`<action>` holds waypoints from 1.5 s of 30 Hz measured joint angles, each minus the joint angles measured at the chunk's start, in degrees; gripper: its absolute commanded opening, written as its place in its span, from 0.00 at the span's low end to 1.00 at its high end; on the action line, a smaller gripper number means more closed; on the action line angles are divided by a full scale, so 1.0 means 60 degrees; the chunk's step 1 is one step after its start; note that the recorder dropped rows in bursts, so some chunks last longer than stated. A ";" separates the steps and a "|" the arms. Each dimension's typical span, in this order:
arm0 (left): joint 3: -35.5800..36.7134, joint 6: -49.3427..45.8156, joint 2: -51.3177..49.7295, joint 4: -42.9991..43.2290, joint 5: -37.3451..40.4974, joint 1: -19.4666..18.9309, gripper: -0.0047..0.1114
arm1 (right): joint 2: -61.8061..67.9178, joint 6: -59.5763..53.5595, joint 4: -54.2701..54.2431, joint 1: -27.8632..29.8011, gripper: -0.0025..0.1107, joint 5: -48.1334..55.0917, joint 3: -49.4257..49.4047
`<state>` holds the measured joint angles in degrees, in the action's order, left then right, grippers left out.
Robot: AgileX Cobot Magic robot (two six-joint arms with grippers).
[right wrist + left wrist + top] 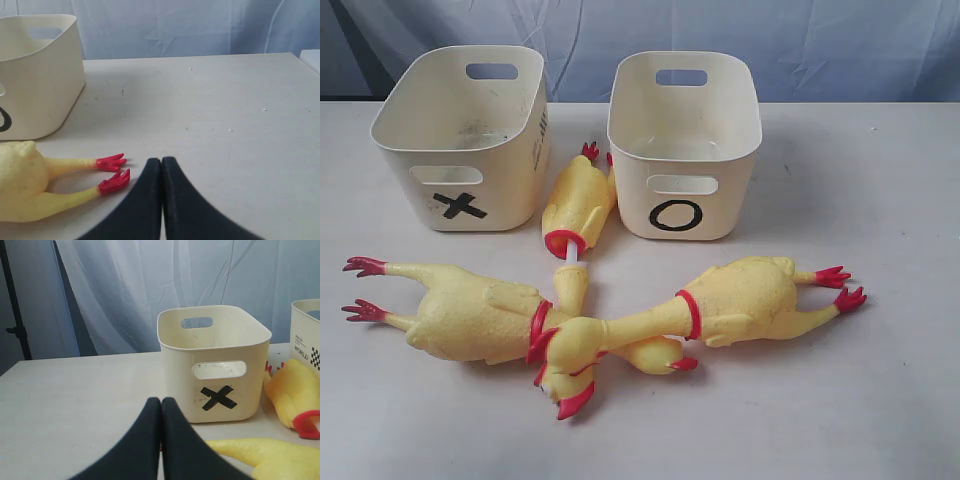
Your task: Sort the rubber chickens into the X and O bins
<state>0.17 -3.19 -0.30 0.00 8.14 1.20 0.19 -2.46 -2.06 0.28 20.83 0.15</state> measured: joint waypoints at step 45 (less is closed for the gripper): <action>0.0000 0.0000 0.0000 0.0000 0.0000 0.0000 0.04 | 0.1176 0.6218 0.2619 0.0017 0.02 -0.2073 0.9739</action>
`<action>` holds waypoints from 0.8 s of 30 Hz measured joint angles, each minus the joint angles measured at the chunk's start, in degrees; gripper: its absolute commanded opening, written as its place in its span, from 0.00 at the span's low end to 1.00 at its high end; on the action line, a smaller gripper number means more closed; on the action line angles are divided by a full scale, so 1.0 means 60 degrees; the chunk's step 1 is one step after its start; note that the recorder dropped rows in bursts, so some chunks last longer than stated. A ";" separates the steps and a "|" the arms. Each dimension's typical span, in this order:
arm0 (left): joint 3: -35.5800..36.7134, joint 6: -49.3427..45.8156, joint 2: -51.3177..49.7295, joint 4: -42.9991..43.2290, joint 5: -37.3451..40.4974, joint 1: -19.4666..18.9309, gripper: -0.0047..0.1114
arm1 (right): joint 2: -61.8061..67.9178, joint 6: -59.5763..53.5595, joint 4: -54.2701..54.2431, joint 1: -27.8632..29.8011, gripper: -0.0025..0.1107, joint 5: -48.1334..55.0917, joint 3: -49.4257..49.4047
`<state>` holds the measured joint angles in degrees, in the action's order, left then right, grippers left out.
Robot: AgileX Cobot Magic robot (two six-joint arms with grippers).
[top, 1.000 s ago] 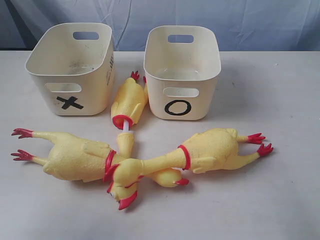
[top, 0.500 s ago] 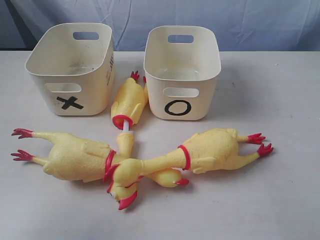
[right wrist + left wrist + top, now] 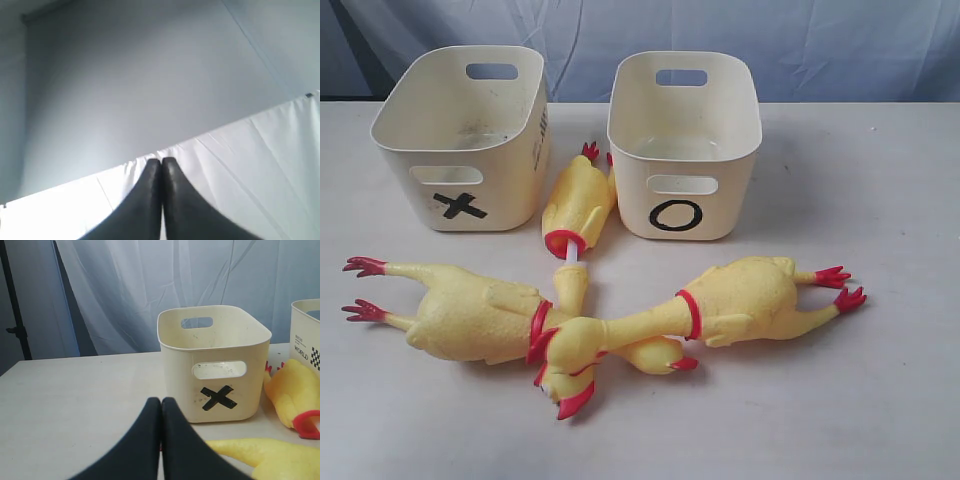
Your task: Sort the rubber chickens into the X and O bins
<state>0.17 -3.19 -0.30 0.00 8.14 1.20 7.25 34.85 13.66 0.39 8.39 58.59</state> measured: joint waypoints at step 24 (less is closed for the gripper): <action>0.0000 0.0000 0.0000 0.0000 0.0000 0.0000 0.04 | 0.7419 -0.6355 -0.6265 0.0000 0.02 0.7728 0.2193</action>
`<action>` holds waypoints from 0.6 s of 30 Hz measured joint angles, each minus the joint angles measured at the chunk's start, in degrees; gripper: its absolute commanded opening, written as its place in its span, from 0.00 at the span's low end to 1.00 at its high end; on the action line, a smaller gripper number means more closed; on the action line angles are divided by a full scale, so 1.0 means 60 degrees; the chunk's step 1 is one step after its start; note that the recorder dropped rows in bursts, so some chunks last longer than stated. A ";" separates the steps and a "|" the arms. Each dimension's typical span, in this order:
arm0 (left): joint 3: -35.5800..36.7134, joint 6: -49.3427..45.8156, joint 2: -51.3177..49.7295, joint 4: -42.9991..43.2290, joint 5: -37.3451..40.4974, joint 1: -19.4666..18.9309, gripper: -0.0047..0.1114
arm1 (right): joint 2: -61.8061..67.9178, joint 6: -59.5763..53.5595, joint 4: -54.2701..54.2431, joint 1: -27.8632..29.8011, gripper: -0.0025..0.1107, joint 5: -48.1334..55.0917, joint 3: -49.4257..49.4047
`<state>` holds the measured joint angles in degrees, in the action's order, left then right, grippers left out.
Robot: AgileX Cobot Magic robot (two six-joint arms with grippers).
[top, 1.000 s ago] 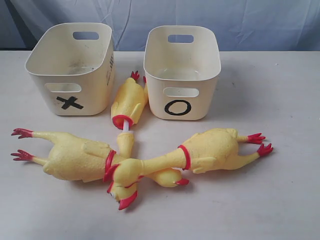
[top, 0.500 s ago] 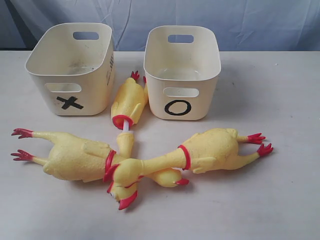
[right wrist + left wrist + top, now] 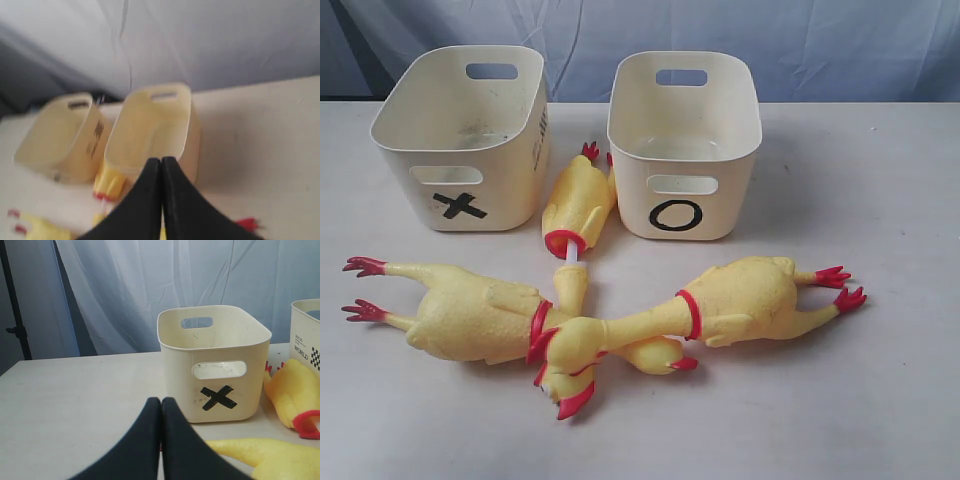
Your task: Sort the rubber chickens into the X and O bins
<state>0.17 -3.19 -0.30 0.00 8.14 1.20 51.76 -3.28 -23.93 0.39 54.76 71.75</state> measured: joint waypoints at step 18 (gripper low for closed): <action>0.0000 0.0000 0.0000 0.0000 0.0000 0.0000 0.04 | 0.4107 -0.7430 0.0924 -0.2876 0.74 0.2503 -0.0553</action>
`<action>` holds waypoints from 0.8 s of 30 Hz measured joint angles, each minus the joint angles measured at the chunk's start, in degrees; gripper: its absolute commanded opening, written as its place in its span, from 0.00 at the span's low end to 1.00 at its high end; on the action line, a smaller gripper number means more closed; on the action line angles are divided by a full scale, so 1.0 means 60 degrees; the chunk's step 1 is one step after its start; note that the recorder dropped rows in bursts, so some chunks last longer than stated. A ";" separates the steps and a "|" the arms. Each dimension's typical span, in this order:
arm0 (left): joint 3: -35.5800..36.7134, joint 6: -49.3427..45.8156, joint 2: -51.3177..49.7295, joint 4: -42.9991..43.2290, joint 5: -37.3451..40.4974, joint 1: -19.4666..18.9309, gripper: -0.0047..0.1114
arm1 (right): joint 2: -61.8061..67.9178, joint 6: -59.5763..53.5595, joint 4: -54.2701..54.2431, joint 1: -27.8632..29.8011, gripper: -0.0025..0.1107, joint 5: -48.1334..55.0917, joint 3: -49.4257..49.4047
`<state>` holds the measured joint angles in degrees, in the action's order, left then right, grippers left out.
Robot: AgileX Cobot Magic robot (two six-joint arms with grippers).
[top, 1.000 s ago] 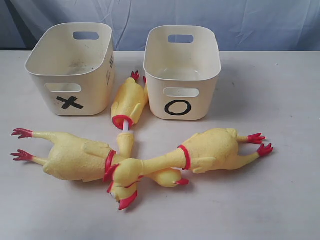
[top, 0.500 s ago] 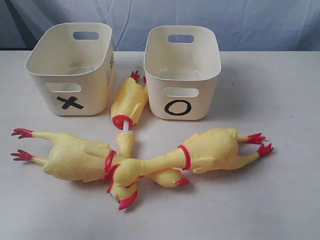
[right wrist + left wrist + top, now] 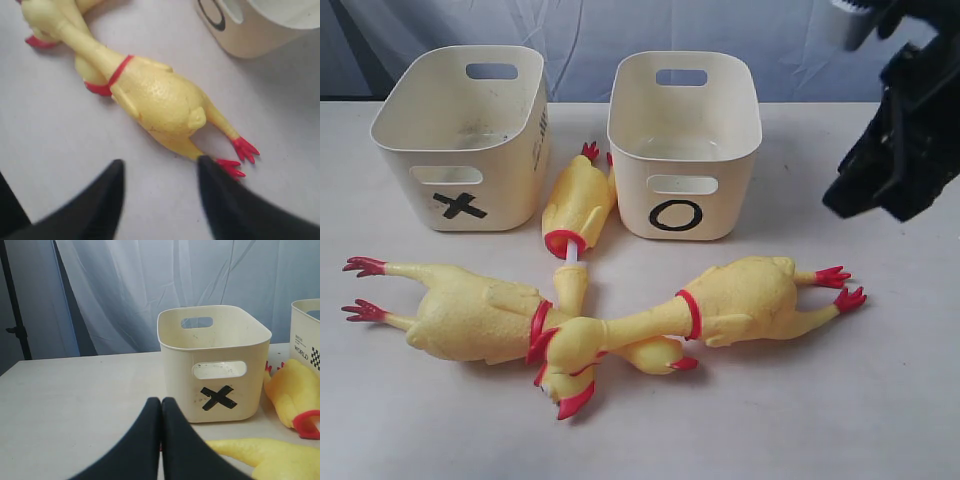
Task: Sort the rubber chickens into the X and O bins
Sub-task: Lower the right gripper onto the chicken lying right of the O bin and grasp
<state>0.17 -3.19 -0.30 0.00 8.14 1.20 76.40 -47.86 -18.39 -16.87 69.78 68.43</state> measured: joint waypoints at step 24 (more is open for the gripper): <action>0.0000 0.0000 0.0000 0.0000 0.0000 0.0000 0.04 | 0.4624 -0.1907 0.1673 -0.2313 0.78 -0.2117 0.0000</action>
<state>0.17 -3.19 -0.30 0.00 8.14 1.20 104.15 -59.30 -8.35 -30.75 57.08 68.43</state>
